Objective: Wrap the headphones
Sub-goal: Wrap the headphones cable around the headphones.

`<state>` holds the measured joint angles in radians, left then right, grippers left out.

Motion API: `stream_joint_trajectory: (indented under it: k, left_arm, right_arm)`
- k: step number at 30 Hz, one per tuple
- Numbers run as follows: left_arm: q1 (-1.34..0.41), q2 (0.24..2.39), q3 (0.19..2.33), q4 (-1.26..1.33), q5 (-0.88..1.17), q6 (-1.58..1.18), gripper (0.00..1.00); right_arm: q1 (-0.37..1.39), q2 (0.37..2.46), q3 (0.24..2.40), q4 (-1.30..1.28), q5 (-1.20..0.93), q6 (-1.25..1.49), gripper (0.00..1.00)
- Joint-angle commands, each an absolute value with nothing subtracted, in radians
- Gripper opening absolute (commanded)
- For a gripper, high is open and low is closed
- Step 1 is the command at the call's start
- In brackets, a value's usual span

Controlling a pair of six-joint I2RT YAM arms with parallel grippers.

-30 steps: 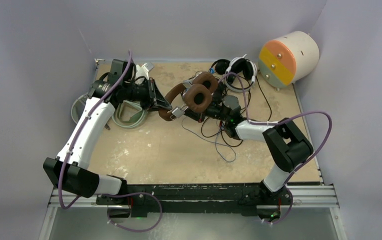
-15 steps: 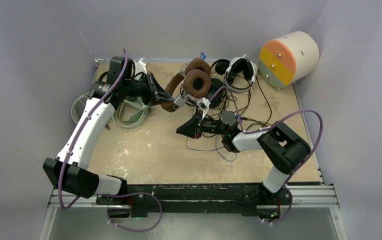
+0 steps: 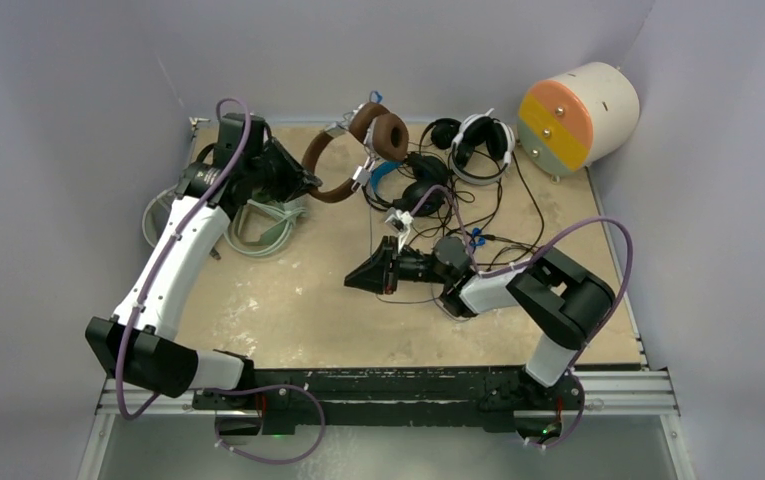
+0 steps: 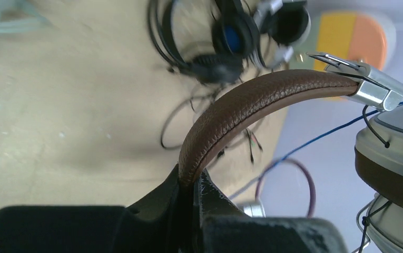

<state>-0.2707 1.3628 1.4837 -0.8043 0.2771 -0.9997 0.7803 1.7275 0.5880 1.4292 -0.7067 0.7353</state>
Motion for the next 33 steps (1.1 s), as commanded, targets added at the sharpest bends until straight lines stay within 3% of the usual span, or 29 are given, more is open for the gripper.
stream_joint_trajectory:
  k: [1,11,15,19,27,33]
  left_arm:
    - [-0.268,1.285,1.491,-0.775,-0.043,-1.126,0.0]
    - [-0.268,1.286,1.49,-0.909,-0.432,-1.166,0.0]
    - [-0.27,1.304,1.48,-0.958,-0.551,-1.115,0.0]
    - [-0.277,1.298,1.432,-0.957,-0.666,-1.036,0.0]
    - [-0.436,1.216,1.209,-0.65,-0.716,-0.655,0.0]
    - [-0.479,1.158,1.098,-0.488,-0.553,-0.351,0.0]
  right_arm:
    - [0.837,1.634,0.593,1.311,-0.64,0.652,0.16]
    - [0.943,1.472,0.626,1.051,-0.589,0.555,0.12]
    - [0.951,1.386,0.712,0.8,-0.58,0.495,0.01]
    - [0.951,1.307,0.802,0.554,-0.549,0.436,0.0]
    - [0.951,1.29,1.041,0.084,-0.485,0.291,0.0]
    - [0.949,1.272,1.167,-0.159,-0.298,0.209,0.0]
